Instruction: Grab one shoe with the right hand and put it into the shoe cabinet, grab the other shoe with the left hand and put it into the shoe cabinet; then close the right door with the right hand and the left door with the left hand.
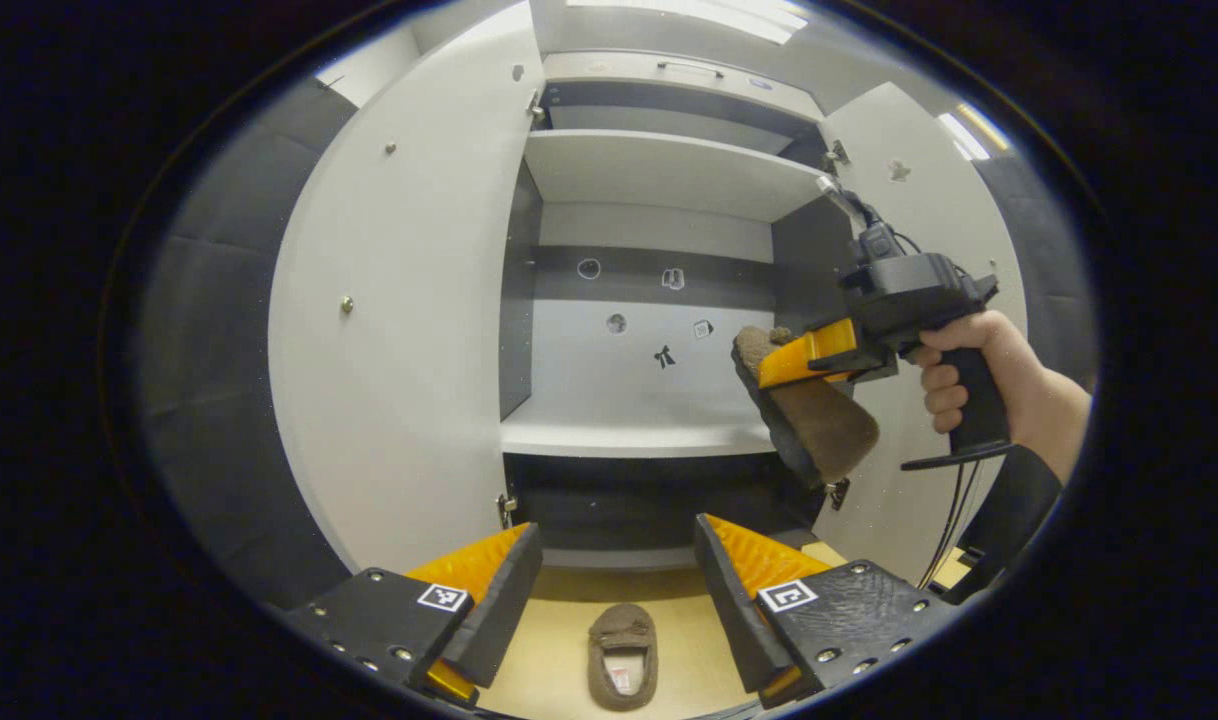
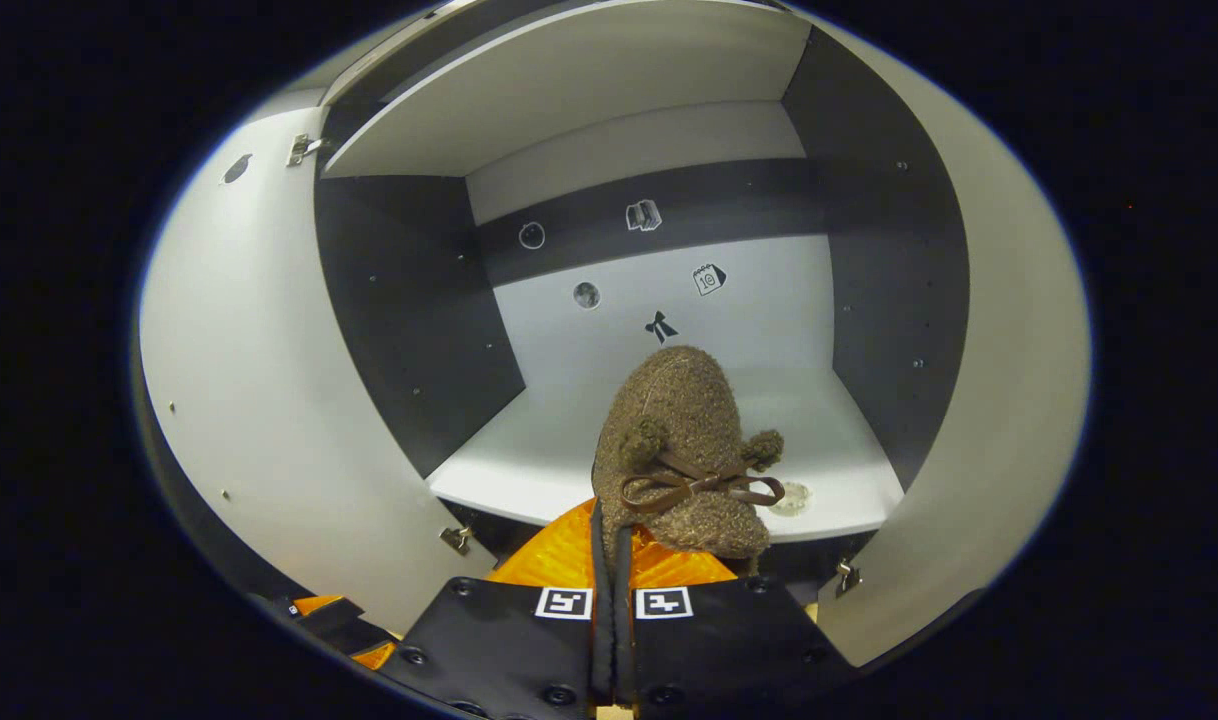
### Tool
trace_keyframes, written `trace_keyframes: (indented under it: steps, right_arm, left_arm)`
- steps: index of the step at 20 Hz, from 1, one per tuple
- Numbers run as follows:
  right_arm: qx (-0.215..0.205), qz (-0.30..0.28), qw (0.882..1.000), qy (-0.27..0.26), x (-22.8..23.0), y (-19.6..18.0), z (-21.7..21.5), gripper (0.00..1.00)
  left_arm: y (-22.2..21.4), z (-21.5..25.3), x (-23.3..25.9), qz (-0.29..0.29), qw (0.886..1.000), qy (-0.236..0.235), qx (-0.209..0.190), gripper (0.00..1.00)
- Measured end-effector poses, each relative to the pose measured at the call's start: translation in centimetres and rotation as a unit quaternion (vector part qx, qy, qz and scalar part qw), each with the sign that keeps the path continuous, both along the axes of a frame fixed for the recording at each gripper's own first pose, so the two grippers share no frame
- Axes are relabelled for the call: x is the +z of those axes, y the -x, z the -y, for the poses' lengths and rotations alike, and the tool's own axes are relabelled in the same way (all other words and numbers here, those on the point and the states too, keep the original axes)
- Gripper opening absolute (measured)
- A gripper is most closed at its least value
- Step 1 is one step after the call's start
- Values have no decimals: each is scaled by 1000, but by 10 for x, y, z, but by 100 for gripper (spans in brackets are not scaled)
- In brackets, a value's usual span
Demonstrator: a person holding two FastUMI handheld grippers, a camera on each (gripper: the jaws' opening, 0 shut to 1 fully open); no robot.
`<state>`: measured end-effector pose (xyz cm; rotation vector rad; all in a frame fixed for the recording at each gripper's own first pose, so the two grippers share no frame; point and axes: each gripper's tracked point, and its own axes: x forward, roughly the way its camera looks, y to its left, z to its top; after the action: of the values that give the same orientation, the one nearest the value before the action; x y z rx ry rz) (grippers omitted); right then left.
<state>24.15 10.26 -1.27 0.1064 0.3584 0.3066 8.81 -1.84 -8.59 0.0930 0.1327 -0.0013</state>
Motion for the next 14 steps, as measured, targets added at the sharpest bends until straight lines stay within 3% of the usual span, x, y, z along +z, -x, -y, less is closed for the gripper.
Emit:
trace_keyframes:
  steps: [7, 8, 10, 14]
  right_arm:
    - [-49, 65, 996, 24, 23, -86, 26, 2]
    - [-55, 77, 995, 23, 29, -98, 29, 2]
    - [-68, 95, 993, 21, 34, -119, 35, 2]
    - [-93, 90, 991, 30, 19, -140, 46, 2]
  left_arm:
    - [4, -15, -2, -3, 1000, -3, 30, 89]
    - [3, -18, -2, -3, 999, -2, 38, 92]
    - [5, -24, -4, -4, 999, 4, 52, 89]
    - [10, -27, -8, -7, 997, 13, 72, 93]
